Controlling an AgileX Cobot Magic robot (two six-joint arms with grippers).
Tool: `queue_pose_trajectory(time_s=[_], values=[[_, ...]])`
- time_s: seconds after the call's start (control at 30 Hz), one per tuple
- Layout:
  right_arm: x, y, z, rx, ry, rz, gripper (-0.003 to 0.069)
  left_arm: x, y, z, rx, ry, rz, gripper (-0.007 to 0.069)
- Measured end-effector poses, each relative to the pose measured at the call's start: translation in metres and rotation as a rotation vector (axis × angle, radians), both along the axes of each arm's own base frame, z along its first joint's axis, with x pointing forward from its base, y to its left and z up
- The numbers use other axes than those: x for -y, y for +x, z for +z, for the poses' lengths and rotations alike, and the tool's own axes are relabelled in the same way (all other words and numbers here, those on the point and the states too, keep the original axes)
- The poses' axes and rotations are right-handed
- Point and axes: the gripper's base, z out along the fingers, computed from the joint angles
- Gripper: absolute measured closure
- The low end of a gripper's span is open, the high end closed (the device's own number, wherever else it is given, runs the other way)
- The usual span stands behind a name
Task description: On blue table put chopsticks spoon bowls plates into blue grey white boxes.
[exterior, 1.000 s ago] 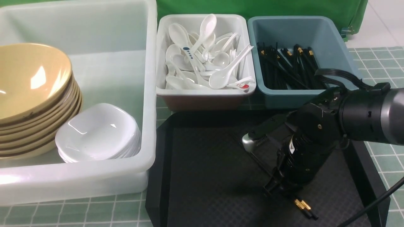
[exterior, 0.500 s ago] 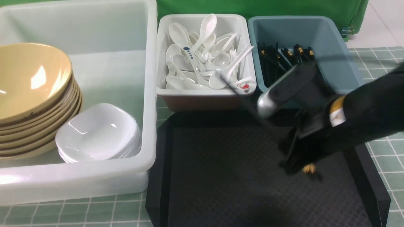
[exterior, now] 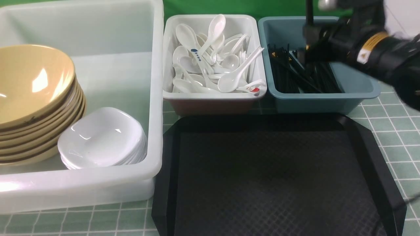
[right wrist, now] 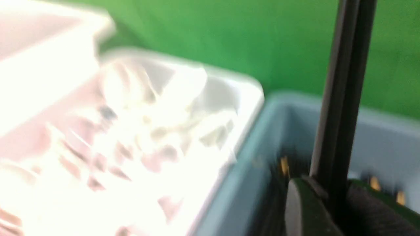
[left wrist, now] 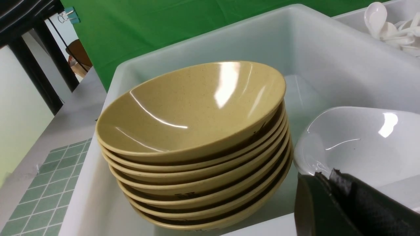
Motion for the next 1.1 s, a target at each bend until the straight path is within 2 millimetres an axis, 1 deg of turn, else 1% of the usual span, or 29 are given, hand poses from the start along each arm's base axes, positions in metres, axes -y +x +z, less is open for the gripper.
queue_pose_trajectory(time_s=[0.03, 0.07, 0.1, 0.13, 0.17, 0.23, 0.3, 0.33, 0.37, 0.4, 0.43, 0.47, 0.5, 0.53, 0.57, 0.6, 0.63, 0.67, 0.7, 0.73, 0.77, 0.8, 0.87, 0.97, 1.0, 1.03, 1.1], values=[[0.004, 0.006, -0.012, -0.051, -0.004, -0.024, 0.0422, 0.000, 0.000, 0.000, 0.003, 0.000, -0.002, 0.0620], [0.005, 0.007, -0.012, -0.055, -0.005, -0.028, 0.0416, 0.000, 0.000, 0.000, 0.004, 0.001, -0.001, 0.0620], [0.008, 0.010, -0.021, -0.111, -0.026, -0.049, 0.0377, 0.000, 0.000, 0.001, 0.008, 0.007, 0.001, 0.0620], [0.010, 0.010, -0.023, -0.136, -0.045, -0.057, 0.0358, 0.000, 0.000, 0.001, 0.009, 0.012, 0.003, 0.0620], [0.012, 0.008, -0.020, -0.158, -0.082, -0.062, 0.0349, -0.001, 0.000, 0.001, 0.011, 0.014, 0.004, 0.0620], [0.017, -0.003, -0.006, -0.191, -0.181, -0.061, 0.0357, -0.001, 0.000, 0.001, 0.012, 0.016, 0.004, 0.0620], [0.023, -0.019, 0.011, -0.233, -0.275, -0.062, 0.0395, -0.001, 0.000, 0.001, 0.012, 0.016, 0.004, 0.0620], [0.027, -0.037, 0.032, -0.250, -0.318, -0.071, 0.0440, -0.001, 0.000, 0.001, 0.013, 0.016, 0.004, 0.0620], [0.030, -0.053, 0.046, -0.270, -0.344, -0.080, 0.0469, -0.001, 0.000, 0.001, 0.013, 0.016, 0.004, 0.0620], [0.031, -0.056, 0.049, -0.274, -0.345, -0.083, 0.0477, -0.001, 0.000, 0.001, 0.013, 0.016, 0.004, 0.0620], [0.033, -0.084, 0.064, -0.291, -0.362, -0.082, 0.0538, -0.001, 0.000, 0.001, 0.013, 0.016, 0.004, 0.0620], [0.033, -0.091, 0.071, -0.274, -0.357, -0.082, 0.0554, -0.001, 0.000, 0.001, 0.012, 0.016, 0.004, 0.0620], [0.032, -0.126, 0.086, -0.238, -0.332, -0.057, 0.0598, -0.001, 0.000, 0.001, 0.010, 0.016, 0.006, 0.0620], [0.032, -0.139, 0.091, -0.213, -0.321, -0.039, 0.0613, -0.001, 0.000, 0.001, 0.009, 0.016, 0.006, 0.0620], [0.028, -0.170, 0.097, -0.150, -0.277, 0.014, 0.0622, -0.001, 0.000, 0.001, 0.009, 0.016, 0.006, 0.0620], [0.030, -0.173, 0.101, -0.130, -0.270, 0.013, 0.0623, -0.001, 0.000, 0.001, 0.009, 0.016, 0.006, 0.0620], [0.031, -0.209, 0.104, -0.021, -0.208, 0.074, 0.0624, -0.001, 0.000, 0.001, 0.009, 0.016, 0.006, 0.0620], [0.031, -0.212, 0.104, 0.002, -0.199, 0.081, 0.0624, -0.001, 0.000, 0.001, 0.009, 0.016, 0.006, 0.0620], [0.034, -0.238, 0.101, 0.122, -0.140, 0.127, 0.0624, -0.001, 0.000, 0.001, 0.007, 0.016, 0.007, 0.0620], [0.037, -0.249, 0.097, 0.180, -0.110, 0.144, 0.0624, -0.001, 0.000, 0.001, 0.007, 0.016, 0.007, 0.0620], [0.040, -0.262, 0.084, 0.221, -0.083, 0.161, 0.0624, -0.001, 0.000, 0.001, 0.006, 0.016, 0.007, 0.0620], [0.045, -0.276, 0.080, 0.317, -0.026, 0.174, 0.0624, -0.001, 0.000, 0.001, 0.005, 0.016, 0.008, 0.0620], [0.053, -0.295, 0.064, 0.409, 0.032, 0.183, 0.0624, -0.001, 0.000, 0.001, 0.005, 0.016, 0.008, 0.0620], [0.064, -0.319, 0.047, 0.532, 0.128, 0.188, 0.0624, -0.001, 0.000, 0.001, 0.005, 0.016, 0.008, 0.0620], [0.071, -0.333, 0.037, 0.595, 0.198, 0.189, 0.0623, -0.001, 0.000, 0.001, 0.005, 0.016, 0.008, 0.0620], [0.073, -0.339, 0.026, 0.624, 0.263, 0.194, 0.0623, -0.001, 0.000, 0.000, 0.001, 0.016, 0.008, 0.0620], [0.072, -0.340, 0.019, 0.676, 0.322, 0.216, 0.0622, -0.001, 0.000, 0.000, 0.006, 0.014, 0.007, 0.0620]])
